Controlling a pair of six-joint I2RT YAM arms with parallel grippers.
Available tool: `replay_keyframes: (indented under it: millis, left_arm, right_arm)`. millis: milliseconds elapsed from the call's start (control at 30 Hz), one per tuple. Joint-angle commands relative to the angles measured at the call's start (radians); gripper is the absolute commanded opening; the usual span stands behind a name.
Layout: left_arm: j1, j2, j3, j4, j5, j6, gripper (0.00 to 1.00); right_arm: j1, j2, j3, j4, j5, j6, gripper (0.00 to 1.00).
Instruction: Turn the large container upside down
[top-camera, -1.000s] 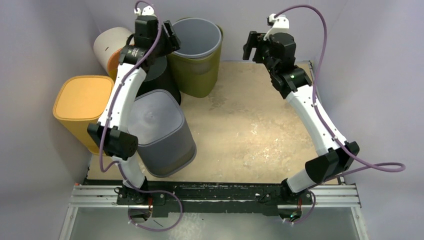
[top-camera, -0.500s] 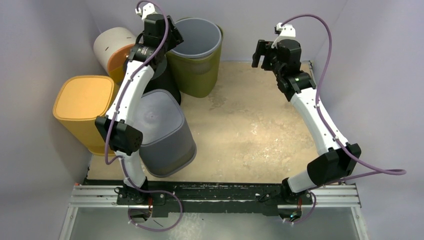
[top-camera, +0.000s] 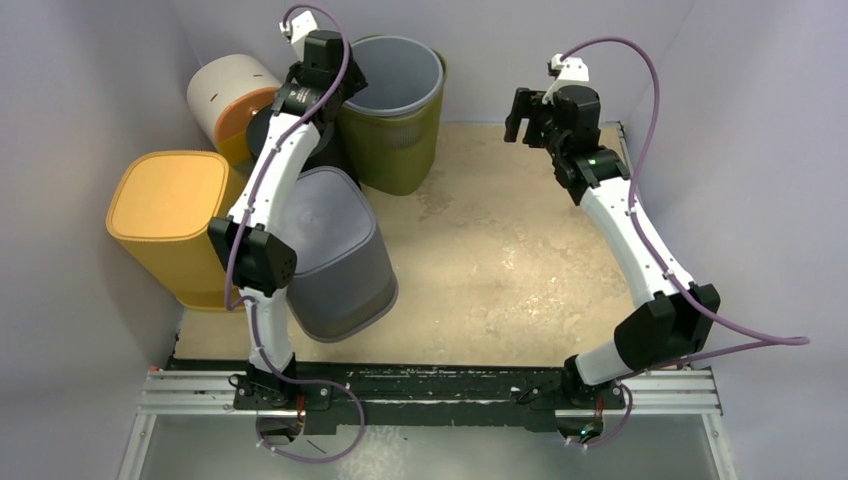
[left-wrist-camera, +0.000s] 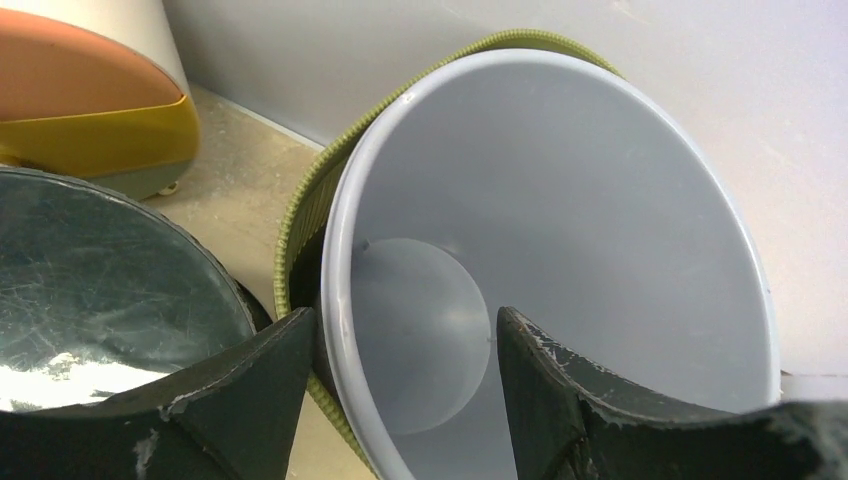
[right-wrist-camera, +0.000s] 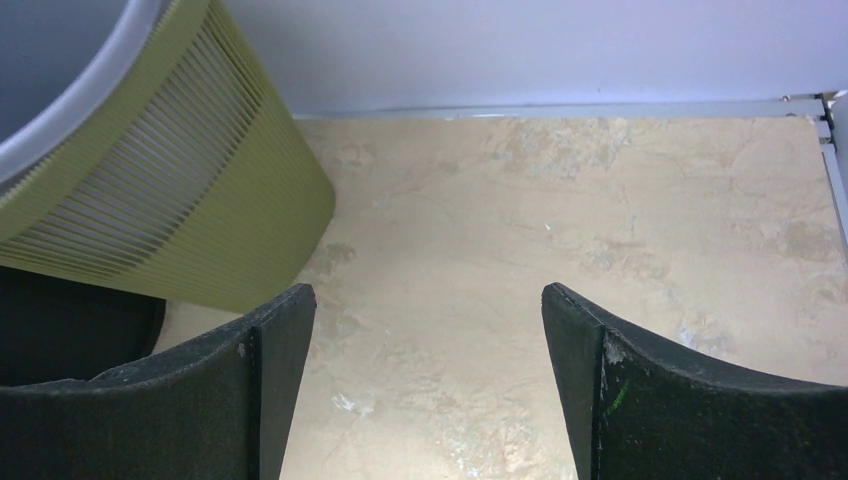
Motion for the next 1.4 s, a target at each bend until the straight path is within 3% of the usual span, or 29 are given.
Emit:
replay_keyframes:
  millis: [0,167,300,467,500,600,933,1367]
  left_arm:
    - [0.000,0.050,0.082,-0.040,-0.061,0.015,0.63]
    - [0.000,0.107,0.126,-0.108,-0.072,0.063,0.61]
    - [0.000,0.126,0.133,-0.147,-0.070,0.110,0.42]
    - [0.002,0.140,0.131,-0.182,-0.069,0.145,0.36]
    - [0.002,0.143,0.131,-0.189,-0.068,0.151,0.32]
    - [0.001,0.144,0.127,-0.206,-0.062,0.167,0.01]
    - [-0.001,-0.038,0.027,-0.186,-0.057,0.224,0.00]
    - [-0.014,-0.328,-0.098,-0.069,0.242,0.188,0.00]
  right_arm:
    - [-0.016,-0.034,-0.024,0.045,-0.010,-0.014,0.86]
    - [-0.031,-0.045,-0.056,0.049,-0.005,-0.027,0.86]
    - [-0.045,-0.053,-0.086,0.054,-0.007,-0.029,0.86]
    - [-0.056,-0.063,-0.116,0.064,-0.012,-0.022,0.86]
    - [-0.055,-0.064,-0.118,0.065,-0.014,-0.020,0.86]
    - [-0.057,-0.067,-0.126,0.069,-0.014,-0.017,0.86]
    - [-0.061,-0.073,-0.160,0.085,-0.009,0.003,0.86]
    - [-0.061,-0.092,-0.188,0.094,-0.003,0.037,0.84]
